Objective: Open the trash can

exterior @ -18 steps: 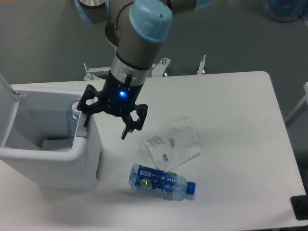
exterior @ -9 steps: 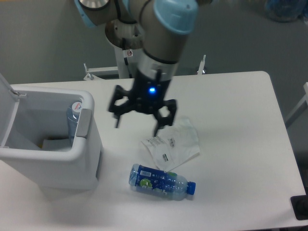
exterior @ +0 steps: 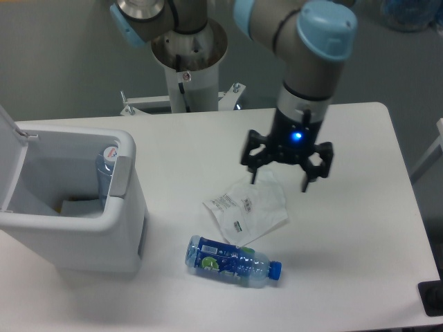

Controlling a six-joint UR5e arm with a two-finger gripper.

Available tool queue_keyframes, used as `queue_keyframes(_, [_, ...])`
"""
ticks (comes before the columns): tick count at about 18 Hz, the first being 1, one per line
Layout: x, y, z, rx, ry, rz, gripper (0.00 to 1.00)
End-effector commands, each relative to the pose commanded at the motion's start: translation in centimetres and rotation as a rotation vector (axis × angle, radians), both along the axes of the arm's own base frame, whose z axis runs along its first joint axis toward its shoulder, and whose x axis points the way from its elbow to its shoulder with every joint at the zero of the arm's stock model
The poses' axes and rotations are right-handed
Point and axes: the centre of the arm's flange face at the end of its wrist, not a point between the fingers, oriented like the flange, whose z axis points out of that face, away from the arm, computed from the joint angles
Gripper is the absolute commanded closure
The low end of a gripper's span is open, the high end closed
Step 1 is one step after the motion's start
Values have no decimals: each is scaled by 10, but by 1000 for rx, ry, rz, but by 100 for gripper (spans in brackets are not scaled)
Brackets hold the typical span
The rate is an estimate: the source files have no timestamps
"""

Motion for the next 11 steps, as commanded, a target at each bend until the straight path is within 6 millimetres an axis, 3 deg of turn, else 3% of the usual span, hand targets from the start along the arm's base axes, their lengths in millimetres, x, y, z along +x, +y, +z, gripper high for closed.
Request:
queue_keyframes(4, [-28,-9,-22,0,29,-15,0])
queue_keyframes(8, [-31,-17,-33,-83,72,-210,0])
queue_keyframes(11, [-30,-18,-39,-91,71,-220,0])
